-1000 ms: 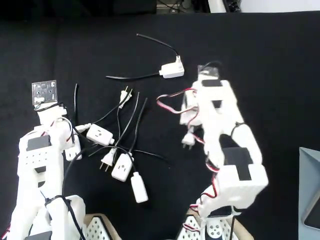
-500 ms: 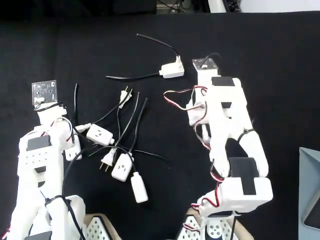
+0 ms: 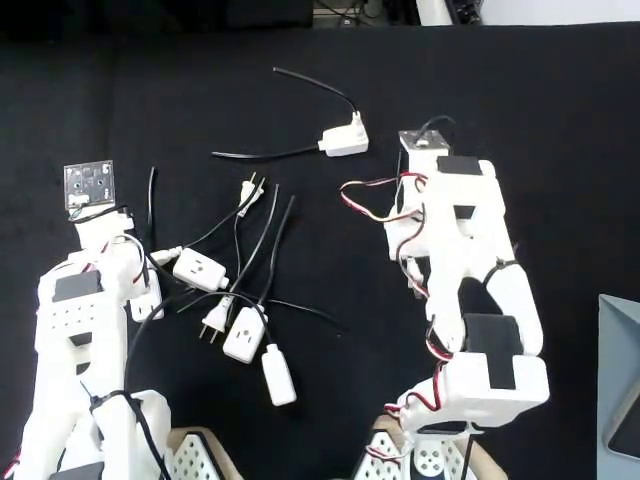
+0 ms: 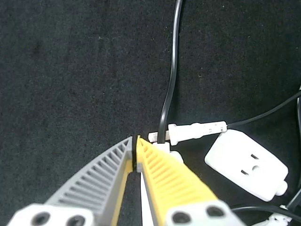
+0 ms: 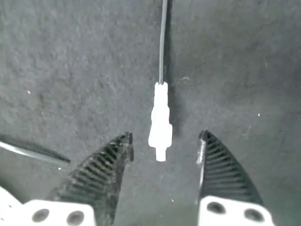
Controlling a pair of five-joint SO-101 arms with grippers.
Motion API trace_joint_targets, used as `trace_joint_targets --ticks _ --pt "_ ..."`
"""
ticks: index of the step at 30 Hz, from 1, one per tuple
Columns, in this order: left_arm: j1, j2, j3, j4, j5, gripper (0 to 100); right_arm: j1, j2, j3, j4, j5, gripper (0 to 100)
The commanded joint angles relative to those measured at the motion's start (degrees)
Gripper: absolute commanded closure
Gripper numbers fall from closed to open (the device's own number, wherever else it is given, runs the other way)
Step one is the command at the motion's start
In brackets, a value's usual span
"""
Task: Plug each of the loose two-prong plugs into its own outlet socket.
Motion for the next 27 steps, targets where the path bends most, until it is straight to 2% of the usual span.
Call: trace_joint_targets --ticks 1,16,22,27 --pt "0.0 -0.8 -0.4 -1.2 0.1 97 0.7 -2.1 0.0 -1.9 0.0 77.6" --pt "0.0 -0.8 -0.4 -1.2 0.1 97 -0.5 4.7 1.9 -2.9 0.0 78.1" --pt "0.0 -0.9 -0.4 -1.2 0.1 97 -0.6 5.3 1.3 -4.5 0.2 90.6" --pt "0.0 -0.9 -0.4 -1.2 0.1 97 -0.4 5.6 1.5 -4.8 0.3 91.9"
